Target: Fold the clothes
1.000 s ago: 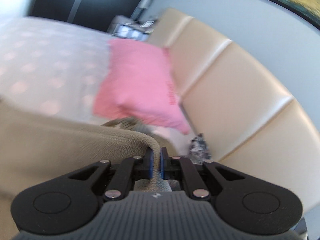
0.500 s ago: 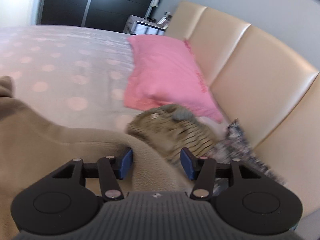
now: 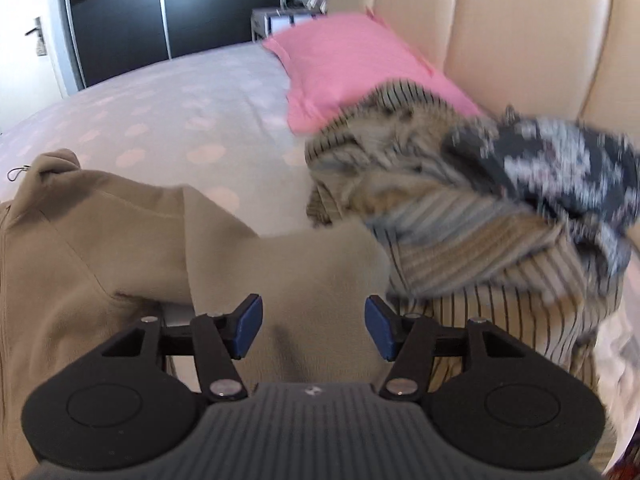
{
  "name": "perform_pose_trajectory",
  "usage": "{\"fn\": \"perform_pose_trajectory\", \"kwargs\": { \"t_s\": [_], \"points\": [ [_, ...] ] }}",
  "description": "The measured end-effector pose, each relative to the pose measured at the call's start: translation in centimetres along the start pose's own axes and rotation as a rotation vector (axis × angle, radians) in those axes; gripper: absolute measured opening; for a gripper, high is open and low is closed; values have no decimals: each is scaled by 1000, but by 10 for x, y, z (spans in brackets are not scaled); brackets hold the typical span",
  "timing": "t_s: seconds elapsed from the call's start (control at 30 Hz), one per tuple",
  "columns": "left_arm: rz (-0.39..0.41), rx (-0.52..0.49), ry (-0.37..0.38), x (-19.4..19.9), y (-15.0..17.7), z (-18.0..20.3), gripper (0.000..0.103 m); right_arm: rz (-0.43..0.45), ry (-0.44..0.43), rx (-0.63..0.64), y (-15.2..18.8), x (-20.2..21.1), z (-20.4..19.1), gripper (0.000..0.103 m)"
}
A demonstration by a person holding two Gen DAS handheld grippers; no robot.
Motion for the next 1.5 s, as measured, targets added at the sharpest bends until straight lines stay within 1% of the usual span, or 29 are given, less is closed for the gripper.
{"fn": "perform_pose_trajectory", "kwargs": {
  "t_s": [0.03, 0.07, 0.2, 0.3, 0.4, 0.43, 0.53, 0.63, 0.73, 0.8, 0.87, 0.9, 0.93, 0.97, 1.0, 1.03, 1.07, 1.1, 1.13, 1.2, 1.37, 1.43, 1.5],
  "points": [
    [20, -1, -9, 6, 0, 2, 7, 3, -4, -5, -1, 0, 2, 60],
    [40, -1, -17, 12, 0, 4, 6, 6, -8, -10, -1, 0, 3, 60],
    [121, -5, -51, 36, 1, 11, 5, 17, -23, -31, -4, 1, 10, 60],
    [246, -3, -67, 71, -2, 14, 5, 28, -30, -32, -3, 3, 13, 60],
    [371, 2, -117, 107, -12, 6, 5, 43, -8, -10, -4, 5, 13, 60],
    [407, 2, -137, 118, -15, 2, 5, 44, -5, -14, -5, 5, 14, 60],
    [501, 13, -238, 153, -32, -16, 5, 47, -11, -32, -7, 5, 16, 60],
    [565, 46, -320, 184, -60, -32, 5, 49, -5, -25, -8, 4, 13, 60],
    [630, 41, -434, 208, -83, -41, 5, 49, -3, -19, -8, 2, 10, 60],
    [615, 59, -472, 208, -94, -47, 5, 50, -2, -14, -9, 2, 8, 60],
    [570, 98, -495, 193, -100, -55, 8, 45, -1, -8, -8, 1, 7, 60],
    [544, 116, -504, 184, -103, -59, 9, 42, -1, -5, -8, 0, 6, 60],
    [491, 120, -492, 172, -101, -62, 10, 39, -1, -2, -8, -1, 6, 60],
    [440, 124, -478, 159, -99, -65, 14, 33, -4, 1, -8, -2, 6, 60],
    [416, 121, -445, 149, -97, -65, 18, 28, -7, 4, -7, -3, 5, 60],
    [400, 112, -409, 142, -92, -65, 28, 23, -11, 8, -7, -4, 5, 60],
    [393, 104, -391, 137, -85, -62, 36, 18, -16, 11, -6, -4, 4, 60],
    [388, 97, -384, 133, -79, -60, 40, 11, -21, 17, -6, -5, 3, 60],
    [379, 82, -374, 131, -73, -58, 48, 4, -28, 24, -5, -6, 2, 60],
    [349, 44, -340, 126, -60, -51, 49, -19, -52, 42, -2, -8, -2, 60],
    [207, -59, -189, 106, -13, -16, 51, -104, -130, 127, 14, -12, -19, 61],
    [168, -108, -146, 98, 9, 1, 51, -142, -160, 168, 24, -15, -28, 61],
    [137, -147, -127, 90, 31, 16, 51, -183, -187, 210, 36, -19, -38, 62]
  ]
}}
Point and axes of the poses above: each gripper's, at about its wrist camera, not at the fingertips, and x roughly against the way its jaws point, z to its right, y to its underside, the point moved 5 cm from there along -x, roughly the way its jaws point, and after that the axes turned 12 degrees about -z, right-handed, at the moved point
